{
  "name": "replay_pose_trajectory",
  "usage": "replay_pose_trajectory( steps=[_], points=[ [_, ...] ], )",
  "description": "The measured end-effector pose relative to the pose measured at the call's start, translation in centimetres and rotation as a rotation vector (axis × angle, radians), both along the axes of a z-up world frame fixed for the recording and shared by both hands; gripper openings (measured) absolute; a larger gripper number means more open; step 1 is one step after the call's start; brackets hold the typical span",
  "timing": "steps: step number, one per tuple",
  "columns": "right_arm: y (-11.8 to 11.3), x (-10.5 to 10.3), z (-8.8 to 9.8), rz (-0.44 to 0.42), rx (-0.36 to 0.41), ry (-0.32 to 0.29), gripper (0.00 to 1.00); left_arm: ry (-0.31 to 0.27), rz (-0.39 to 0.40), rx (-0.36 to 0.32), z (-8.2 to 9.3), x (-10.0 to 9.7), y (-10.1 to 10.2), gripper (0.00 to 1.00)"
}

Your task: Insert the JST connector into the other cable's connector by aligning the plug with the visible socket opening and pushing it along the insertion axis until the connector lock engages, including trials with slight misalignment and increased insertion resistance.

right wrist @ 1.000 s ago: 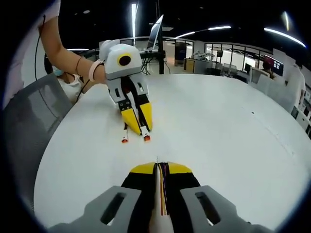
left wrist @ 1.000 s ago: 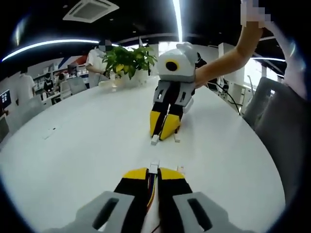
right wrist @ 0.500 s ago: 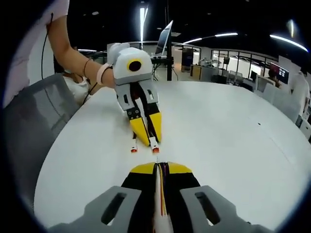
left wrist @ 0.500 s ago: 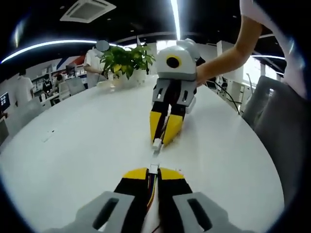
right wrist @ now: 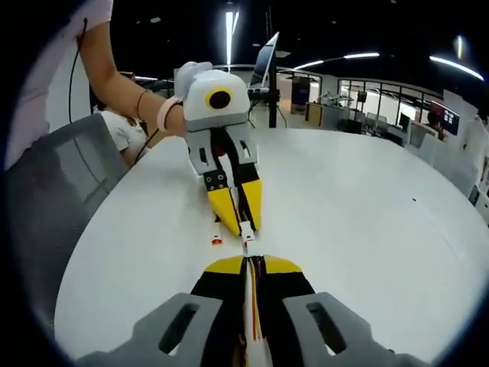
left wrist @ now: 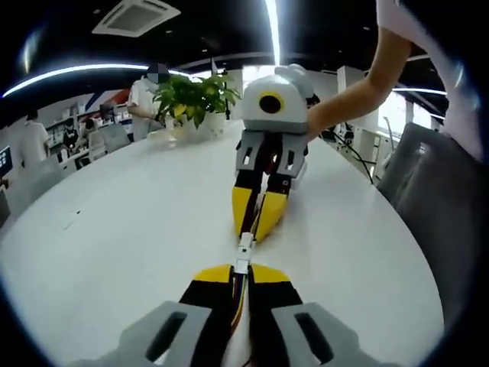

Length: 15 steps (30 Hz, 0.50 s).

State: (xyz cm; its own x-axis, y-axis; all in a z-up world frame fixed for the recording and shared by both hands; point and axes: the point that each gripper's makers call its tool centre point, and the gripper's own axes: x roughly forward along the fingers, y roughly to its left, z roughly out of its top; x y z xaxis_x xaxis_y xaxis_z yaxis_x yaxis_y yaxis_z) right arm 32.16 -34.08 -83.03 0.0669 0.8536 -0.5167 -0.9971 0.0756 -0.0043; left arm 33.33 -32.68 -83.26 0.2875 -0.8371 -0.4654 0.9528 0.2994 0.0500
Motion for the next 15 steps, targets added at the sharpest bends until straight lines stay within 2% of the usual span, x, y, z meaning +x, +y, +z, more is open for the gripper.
replay_pose_trajectory(
  steps=[15],
  points=[
    [-0.10, 0.32, 0.12, 0.019, 0.008, -0.001, 0.04, -0.023, -0.036, 0.011, 0.59, -0.01, -0.56, 0.00]
  ],
)
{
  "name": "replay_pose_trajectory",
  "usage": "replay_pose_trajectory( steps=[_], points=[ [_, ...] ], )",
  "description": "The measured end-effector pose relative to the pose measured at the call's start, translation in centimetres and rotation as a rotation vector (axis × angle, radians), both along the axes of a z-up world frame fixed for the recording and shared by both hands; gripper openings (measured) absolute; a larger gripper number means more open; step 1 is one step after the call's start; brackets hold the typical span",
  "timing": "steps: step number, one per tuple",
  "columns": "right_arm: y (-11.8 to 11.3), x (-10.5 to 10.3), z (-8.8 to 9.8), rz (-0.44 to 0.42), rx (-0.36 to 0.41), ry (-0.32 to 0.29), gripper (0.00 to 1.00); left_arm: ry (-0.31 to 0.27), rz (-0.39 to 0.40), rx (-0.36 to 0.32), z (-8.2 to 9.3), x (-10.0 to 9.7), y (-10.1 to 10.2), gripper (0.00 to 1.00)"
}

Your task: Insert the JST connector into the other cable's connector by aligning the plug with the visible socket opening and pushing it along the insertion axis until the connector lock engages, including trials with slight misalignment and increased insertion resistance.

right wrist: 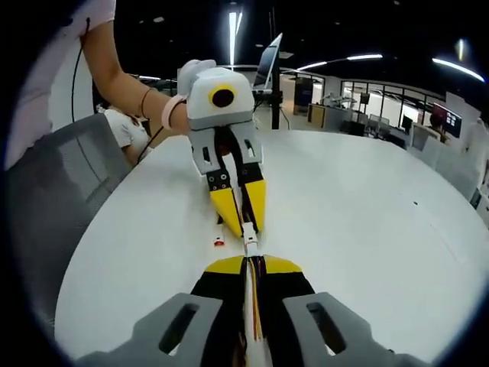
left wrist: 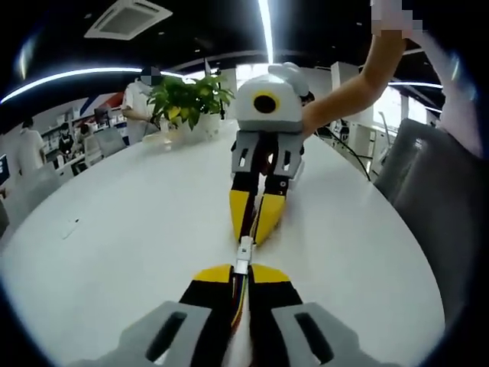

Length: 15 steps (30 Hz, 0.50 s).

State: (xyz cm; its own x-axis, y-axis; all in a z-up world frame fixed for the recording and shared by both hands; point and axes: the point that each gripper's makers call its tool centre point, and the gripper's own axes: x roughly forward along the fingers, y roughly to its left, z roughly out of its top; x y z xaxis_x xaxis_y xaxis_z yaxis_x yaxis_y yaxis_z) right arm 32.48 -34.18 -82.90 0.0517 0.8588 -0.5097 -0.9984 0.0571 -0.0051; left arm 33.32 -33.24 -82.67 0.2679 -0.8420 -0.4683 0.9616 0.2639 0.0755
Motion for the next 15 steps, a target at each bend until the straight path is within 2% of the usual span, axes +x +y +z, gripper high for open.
replay_pose_trajectory(
  steps=[10, 15],
  points=[
    [-0.13, 0.44, -0.03, 0.000, 0.011, -0.005, 0.04, -0.030, -0.018, 0.005, 0.20, 0.19, -0.27, 0.00],
    [-0.54, 0.81, 0.11, -0.008, 0.038, 0.021, 0.04, -0.016, -0.025, -0.029, 0.65, 0.04, -0.47, 0.00]
  ],
)
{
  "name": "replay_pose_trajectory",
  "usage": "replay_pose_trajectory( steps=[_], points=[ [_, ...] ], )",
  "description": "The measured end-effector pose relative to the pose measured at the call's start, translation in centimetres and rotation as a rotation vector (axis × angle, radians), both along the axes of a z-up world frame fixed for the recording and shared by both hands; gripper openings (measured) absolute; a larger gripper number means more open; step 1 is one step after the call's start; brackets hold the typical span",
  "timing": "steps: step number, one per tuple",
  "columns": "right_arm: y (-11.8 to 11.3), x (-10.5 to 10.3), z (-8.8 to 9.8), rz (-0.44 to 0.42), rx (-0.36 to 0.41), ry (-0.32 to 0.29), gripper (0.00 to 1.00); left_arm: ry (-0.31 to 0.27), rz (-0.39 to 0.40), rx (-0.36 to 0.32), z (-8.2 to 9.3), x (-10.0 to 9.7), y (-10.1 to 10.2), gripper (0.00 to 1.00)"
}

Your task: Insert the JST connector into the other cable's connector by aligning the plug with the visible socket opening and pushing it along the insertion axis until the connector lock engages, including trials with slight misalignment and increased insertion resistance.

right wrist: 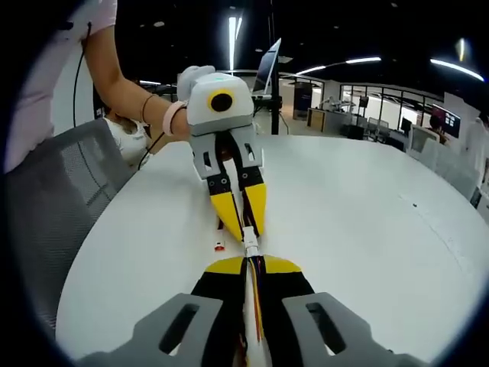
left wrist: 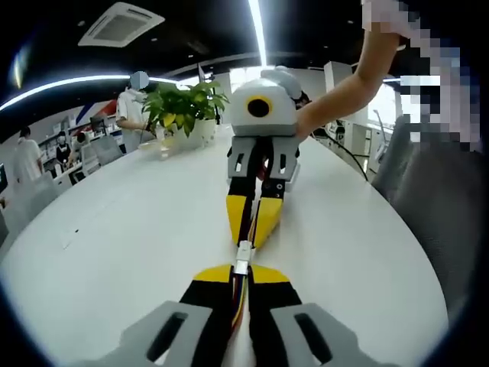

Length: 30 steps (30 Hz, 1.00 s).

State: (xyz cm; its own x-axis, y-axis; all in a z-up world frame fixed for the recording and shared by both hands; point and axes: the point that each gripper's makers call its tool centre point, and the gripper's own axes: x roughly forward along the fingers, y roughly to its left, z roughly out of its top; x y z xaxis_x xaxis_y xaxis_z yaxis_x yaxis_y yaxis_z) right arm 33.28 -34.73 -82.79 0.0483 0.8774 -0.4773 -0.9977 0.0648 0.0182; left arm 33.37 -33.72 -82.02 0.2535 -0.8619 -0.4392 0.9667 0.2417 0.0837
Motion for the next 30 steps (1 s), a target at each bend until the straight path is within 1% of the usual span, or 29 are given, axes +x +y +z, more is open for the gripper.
replay_pose_trajectory(
  steps=[5, 7, 9, 13, 16, 18, 22, 26, 27, 30],
  points=[
    [0.1, -0.3, -0.2, 0.020, 0.012, 0.004, 0.03, 0.010, -0.028, -0.002, 0.1, -0.4, -0.1, 0.00],
    [0.1, -0.4, 0.0, 0.024, 0.029, 0.012, 0.03, 0.023, -0.032, -0.017, 0.2, -0.5, -0.1, 0.00],
    [0.0, -0.2, 0.0, 0.021, 0.038, 0.011, 0.03, 0.028, -0.029, -0.024, 0.3, -0.4, -0.1, 0.00],
    [0.3, 0.2, 0.4, 0.010, 0.080, 0.025, 0.03, 0.028, -0.021, -0.042, 0.5, 0.1, 0.0, 0.00],
    [0.5, 0.4, 0.5, 0.020, 0.114, 0.044, 0.03, 0.046, -0.020, -0.062, 0.5, 0.4, 0.2, 0.00],
    [0.9, 0.1, 0.8, 0.014, 0.133, 0.057, 0.03, 0.069, -0.011, -0.091, 0.4, 0.7, 0.4, 0.00],
    [1.1, 0.3, 0.5, 0.018, 0.133, 0.055, 0.03, 0.084, -0.009, -0.104, 0.0, 0.8, 0.3, 0.00],
    [1.1, 0.6, -0.3, 0.015, 0.135, 0.073, 0.03, 0.100, -0.005, -0.109, -0.7, 1.1, 0.1, 0.00],
    [1.1, 0.6, -0.4, 0.013, 0.130, 0.070, 0.03, 0.110, 0.005, -0.109, -0.9, 1.2, 0.0, 0.00],
    [1.0, 0.8, -0.7, 0.013, 0.130, 0.064, 0.03, 0.111, 0.009, -0.111, -1.1, 1.4, 0.1, 0.00]
  ],
)
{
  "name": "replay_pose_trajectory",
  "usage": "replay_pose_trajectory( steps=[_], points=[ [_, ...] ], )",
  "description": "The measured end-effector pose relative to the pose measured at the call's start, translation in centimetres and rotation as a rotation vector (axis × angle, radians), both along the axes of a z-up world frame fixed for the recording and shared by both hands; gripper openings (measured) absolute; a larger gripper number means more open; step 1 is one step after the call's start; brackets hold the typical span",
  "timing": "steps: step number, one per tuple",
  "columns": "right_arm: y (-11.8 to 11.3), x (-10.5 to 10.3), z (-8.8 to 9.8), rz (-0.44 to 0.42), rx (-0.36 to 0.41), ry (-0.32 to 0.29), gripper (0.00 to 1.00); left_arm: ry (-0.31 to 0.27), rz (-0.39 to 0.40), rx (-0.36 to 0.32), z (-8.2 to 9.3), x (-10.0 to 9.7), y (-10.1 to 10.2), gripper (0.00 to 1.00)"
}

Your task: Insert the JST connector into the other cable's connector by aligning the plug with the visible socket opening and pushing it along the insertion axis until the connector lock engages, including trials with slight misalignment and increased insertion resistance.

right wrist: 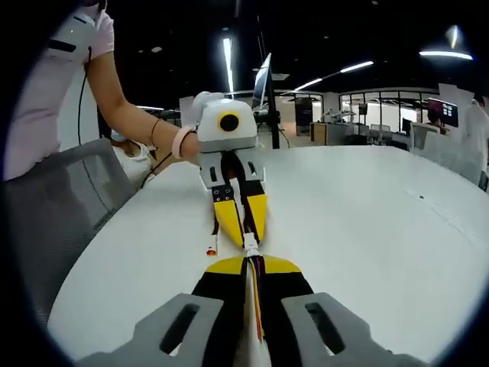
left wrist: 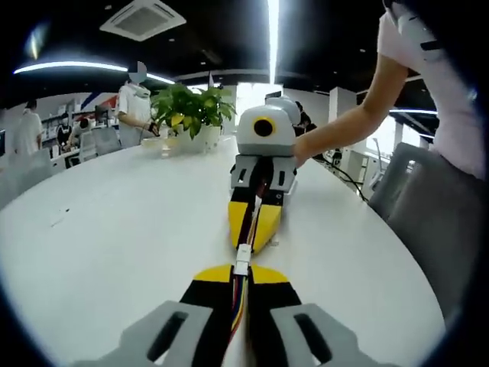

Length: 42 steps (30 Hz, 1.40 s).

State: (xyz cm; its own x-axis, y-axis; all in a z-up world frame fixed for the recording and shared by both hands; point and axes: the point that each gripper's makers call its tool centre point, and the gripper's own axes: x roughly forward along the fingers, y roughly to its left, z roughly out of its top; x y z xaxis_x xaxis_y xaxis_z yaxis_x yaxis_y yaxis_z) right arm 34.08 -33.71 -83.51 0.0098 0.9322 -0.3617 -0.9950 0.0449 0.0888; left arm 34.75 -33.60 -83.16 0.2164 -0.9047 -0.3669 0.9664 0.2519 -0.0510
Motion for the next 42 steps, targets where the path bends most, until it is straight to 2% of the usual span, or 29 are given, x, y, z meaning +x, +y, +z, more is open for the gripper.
replay_pose_trajectory(
  steps=[8, 10, 20, 28, 32, 35, 37, 39, 41, 42],
  points=[
    [0.1, 0.3, 0.2, -0.015, 0.040, -0.001, 0.03, 0.004, 0.013, -0.029, 0.2, 0.4, 0.2, 0.00],
    [0.2, 0.2, 0.3, -0.018, 0.046, 0.006, 0.04, 0.032, 0.022, -0.037, 0.0, 0.4, 0.4, 0.00],
    [0.4, -0.3, -0.8, -0.017, 0.039, 0.007, 0.04, 0.028, 0.029, -0.012, -1.0, 0.1, 0.8, 0.00],
    [0.3, -0.4, -0.7, -0.031, 0.039, 0.023, 0.05, 0.011, 0.044, -0.023, -0.9, 0.0, 0.9, 0.01],
    [0.3, -0.4, -0.6, -0.040, 0.043, 0.029, 0.05, 0.016, 0.054, -0.019, -0.7, -0.3, 0.9, 0.09],
    [0.3, -0.4, -0.6, -0.043, 0.042, 0.036, 0.05, 0.011, 0.053, -0.012, -0.7, -0.2, 1.0, 0.09],
    [0.3, -0.2, -0.5, -0.069, 0.046, 0.061, 0.10, 0.017, 0.058, -0.012, -0.6, -0.2, 1.0, 0.09],
    [0.2, 0.1, -0.3, -0.074, 0.040, 0.030, 0.14, 0.019, 0.065, -0.012, -0.6, -0.1, 1.2, 0.09],
    [0.0, -0.1, -0.2, -0.070, 0.038, 0.039, 0.13, 0.023, 0.081, -0.009, -0.5, 0.1, 1.4, 0.12],
    [-0.1, 0.1, -0.1, -0.079, 0.037, 0.039, 0.14, 0.037, 0.106, -0.046, 0.0, 0.4, 1.4, 0.14]
  ],
)
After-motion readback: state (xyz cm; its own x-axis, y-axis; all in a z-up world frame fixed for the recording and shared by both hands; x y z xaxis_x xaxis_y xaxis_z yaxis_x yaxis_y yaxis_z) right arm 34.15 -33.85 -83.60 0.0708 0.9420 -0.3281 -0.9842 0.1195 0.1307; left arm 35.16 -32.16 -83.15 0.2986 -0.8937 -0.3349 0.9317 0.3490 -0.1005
